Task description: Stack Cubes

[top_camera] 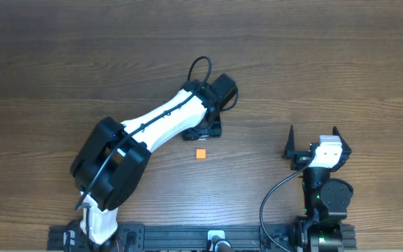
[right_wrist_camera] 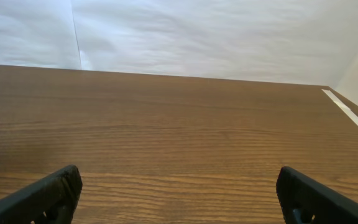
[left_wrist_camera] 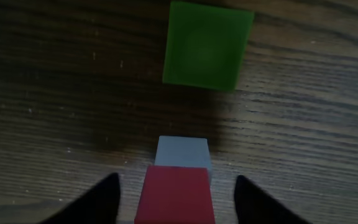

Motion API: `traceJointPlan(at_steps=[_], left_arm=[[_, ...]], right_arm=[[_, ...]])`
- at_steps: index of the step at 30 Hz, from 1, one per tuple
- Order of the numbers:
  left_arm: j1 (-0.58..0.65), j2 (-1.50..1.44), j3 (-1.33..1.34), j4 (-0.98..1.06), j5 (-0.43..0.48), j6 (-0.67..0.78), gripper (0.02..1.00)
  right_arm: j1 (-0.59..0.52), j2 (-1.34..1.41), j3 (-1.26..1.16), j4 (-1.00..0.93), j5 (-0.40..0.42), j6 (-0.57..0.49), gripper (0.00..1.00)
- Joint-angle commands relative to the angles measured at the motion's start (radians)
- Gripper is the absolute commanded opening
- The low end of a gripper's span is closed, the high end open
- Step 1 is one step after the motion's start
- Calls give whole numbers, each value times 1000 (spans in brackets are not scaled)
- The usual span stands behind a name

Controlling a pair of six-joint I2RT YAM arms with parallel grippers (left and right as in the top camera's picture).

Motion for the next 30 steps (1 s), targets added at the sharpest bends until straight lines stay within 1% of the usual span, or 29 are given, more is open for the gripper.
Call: traceJointPlan(at_steps=[1,4,5,9,14,22,27,30], left_arm=[[-2,14,5,2,3,5,748],[-5,13,5,-2,14,5,866],[-10,8,5,-4,18,5,884],[-51,-37,-15,-9,29,4,921],[-95,-102,-100,4,52,-49,921],[-117,-143,-205,29,55,-75,866],[-117,-143,-206,30,54,-75,776],[-117,-143,-206,36,50,-71,671]], right_arm=[[5,-9,-5,-3,-5,-5,991],[5,-9,-5,-3,-5,-5,993],[5,-9,-5,-3,-5,-5,991],[5,-9,-5,-3,-5,-5,991],[5,-9,-5,-3,-5,-5,993],[5,-9,-5,-3,-5,-5,991],[5,-9,-5,-3,-5,-5,991],[5,-9,-5,-3,-5,-5,993]])
